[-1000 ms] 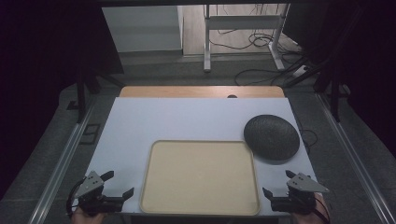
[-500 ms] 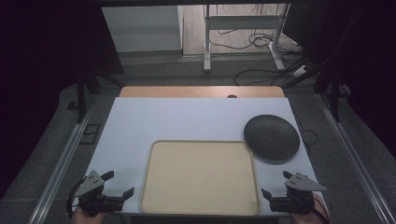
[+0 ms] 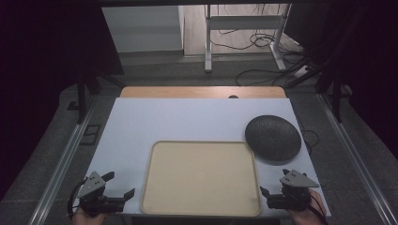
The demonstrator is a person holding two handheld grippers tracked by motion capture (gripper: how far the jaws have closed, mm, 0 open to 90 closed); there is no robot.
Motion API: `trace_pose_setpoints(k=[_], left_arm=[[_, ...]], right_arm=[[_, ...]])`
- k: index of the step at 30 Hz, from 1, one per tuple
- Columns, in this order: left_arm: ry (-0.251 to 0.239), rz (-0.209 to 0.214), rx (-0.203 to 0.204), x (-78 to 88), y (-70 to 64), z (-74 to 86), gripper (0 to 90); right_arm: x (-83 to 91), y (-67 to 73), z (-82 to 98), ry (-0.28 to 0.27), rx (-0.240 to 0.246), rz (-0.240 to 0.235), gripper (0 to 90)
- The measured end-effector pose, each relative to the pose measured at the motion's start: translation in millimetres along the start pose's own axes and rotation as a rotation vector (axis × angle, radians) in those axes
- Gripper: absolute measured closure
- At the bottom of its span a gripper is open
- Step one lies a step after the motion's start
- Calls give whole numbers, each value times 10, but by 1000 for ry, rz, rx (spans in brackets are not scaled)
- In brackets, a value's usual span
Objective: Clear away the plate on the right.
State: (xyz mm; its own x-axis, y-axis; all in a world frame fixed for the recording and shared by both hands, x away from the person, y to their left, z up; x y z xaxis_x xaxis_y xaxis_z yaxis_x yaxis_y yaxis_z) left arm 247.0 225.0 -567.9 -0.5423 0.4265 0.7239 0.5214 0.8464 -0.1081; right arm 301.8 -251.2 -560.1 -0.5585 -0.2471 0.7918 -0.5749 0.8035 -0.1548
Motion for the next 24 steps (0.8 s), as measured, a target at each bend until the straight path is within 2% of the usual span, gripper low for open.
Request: trace_pose_setpoints(k=[10,14,16,17,18,19,20,22,23,24], left_arm=[[15,-1,-10,-17,-11,12,0],[17,0,-10,-19,-10,14,0],[21,0,-11,-22,-11,17,0],[22,1,-12,-23,-11,18,0],[26,1,-14,-24,-12,20,0],[26,1,-15,-26,-13,21,0],[27,1,-16,-25,-14,21,0],[27,1,-15,-25,-13,21,0],[27,1,-14,-24,-13,22,0],[27,1,-14,-24,-12,22,0]], right_arm=[[-48,-25,-8,17,-9,29,0],[-63,-53,-33,15,-27,37,0],[-67,-69,-28,24,-14,57,0],[-75,-81,-17,42,16,94,0],[-76,-85,-16,48,28,109,0],[-76,-85,-16,48,28,109,0],[-81,-94,-26,56,48,136,11],[-86,-95,-29,62,53,145,20],[-101,-101,-27,76,72,174,47],[-101,-101,-27,76,72,174,47]])
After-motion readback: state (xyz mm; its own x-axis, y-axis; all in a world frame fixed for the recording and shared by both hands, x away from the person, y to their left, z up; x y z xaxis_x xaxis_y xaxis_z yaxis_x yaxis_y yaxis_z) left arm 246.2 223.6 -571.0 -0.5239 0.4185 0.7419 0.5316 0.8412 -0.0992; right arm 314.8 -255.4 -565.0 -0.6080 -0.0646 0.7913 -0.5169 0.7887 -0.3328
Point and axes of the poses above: each handheld gripper's, and its own axes: x roughly backward along the jaws, z roughly out of its underside, y roughly to its left, the point moved 10 cm from there along -x, roughly forward along the jaws, and after that the axes turned 15 degrees about y, right-handed, at the moved point
